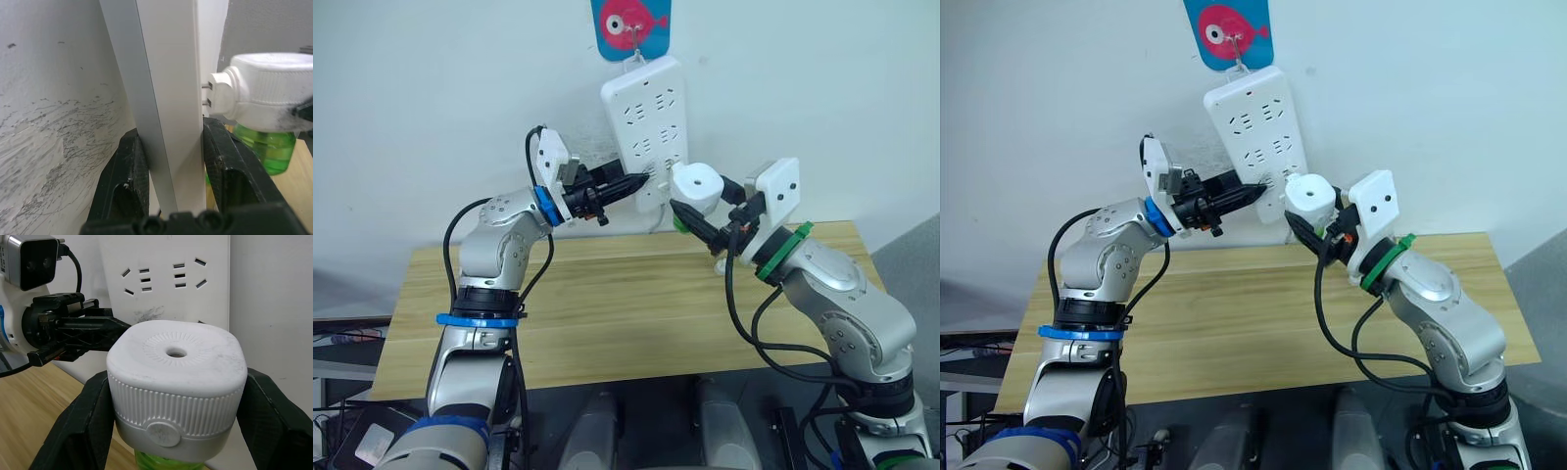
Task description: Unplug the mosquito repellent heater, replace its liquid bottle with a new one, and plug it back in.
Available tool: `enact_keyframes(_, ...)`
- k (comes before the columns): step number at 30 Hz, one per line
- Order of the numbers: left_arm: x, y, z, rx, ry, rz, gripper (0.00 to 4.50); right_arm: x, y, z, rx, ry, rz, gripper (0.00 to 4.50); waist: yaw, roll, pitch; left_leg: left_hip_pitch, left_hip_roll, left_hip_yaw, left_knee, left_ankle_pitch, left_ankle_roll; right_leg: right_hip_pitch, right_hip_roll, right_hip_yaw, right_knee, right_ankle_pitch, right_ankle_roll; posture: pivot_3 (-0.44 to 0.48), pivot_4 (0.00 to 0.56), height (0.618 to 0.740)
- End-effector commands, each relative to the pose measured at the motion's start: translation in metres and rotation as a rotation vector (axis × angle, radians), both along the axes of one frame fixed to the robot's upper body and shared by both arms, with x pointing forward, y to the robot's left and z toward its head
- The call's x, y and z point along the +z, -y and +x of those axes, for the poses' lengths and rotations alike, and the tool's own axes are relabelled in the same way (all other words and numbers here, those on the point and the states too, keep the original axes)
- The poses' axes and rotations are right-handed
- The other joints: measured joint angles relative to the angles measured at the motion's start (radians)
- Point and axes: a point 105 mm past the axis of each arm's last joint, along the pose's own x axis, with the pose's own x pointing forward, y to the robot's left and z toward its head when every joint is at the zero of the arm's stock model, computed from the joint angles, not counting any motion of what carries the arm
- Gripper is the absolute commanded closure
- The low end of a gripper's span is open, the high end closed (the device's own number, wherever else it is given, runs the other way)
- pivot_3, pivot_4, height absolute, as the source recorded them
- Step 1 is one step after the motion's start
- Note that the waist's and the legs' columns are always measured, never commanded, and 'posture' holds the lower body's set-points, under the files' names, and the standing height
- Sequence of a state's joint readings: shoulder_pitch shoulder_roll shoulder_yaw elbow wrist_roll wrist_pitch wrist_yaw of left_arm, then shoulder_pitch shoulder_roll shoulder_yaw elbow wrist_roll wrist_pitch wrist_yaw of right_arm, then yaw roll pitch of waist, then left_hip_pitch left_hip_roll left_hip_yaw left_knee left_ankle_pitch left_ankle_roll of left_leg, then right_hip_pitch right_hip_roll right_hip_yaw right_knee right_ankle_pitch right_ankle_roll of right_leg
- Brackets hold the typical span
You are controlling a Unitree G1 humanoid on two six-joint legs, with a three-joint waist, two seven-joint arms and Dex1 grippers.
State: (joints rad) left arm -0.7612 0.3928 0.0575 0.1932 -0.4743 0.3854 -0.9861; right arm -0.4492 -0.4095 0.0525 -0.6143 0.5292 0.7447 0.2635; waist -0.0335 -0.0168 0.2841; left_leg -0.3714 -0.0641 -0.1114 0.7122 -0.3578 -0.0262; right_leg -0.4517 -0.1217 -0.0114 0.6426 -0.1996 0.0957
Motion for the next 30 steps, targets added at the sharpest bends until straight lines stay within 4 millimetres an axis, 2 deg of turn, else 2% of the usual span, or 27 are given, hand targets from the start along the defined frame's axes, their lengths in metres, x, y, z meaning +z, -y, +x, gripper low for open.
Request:
enact_keyframes(1,0.001,0.007,-0.008,-0.043,0.013,0.016,3.22,0.017,-0.001,-0.005,0.011,0.074,0.008,1.42,0.0,0.0,0.0,0.0,0.0,0.0,0.0,0.0,0.0,0.0,0.0,0.0,0.0,0.0,0.0,-0.039,0.255,0.74)
enact_keyframes(17,0.001,0.01,-0.01,-0.059,0.009,0.022,3.22,0.013,-0.004,0.007,0.003,0.1,-0.168,1.42,-0.002,0.0,0.0,0.0,0.0,0.001,0.0,0.0,0.0,0.0,0.0,0.0,0.0,0.0,0.0,-0.042,0.261,0.74)
enact_keyframes(23,-0.003,0.012,-0.013,-0.066,0.001,0.024,3.22,0.021,-0.003,0.017,-0.016,0.029,-0.027,1.42,-0.008,0.0,0.0,0.001,0.001,0.001,0.0,0.0,0.0,0.0,0.0,0.001,0.0,0.0,0.0,-0.042,0.261,0.74)
enact_keyframes(30,-0.001,0.012,-0.014,-0.068,0.002,0.027,3.22,0.012,-0.004,0.026,-0.044,-0.027,0.032,1.42,-0.012,0.0,0.0,0.001,0.001,0.0,0.0,0.0,0.0,-0.001,0.0,0.001,0.001,0.0,0.0,-0.031,0.264,0.74)
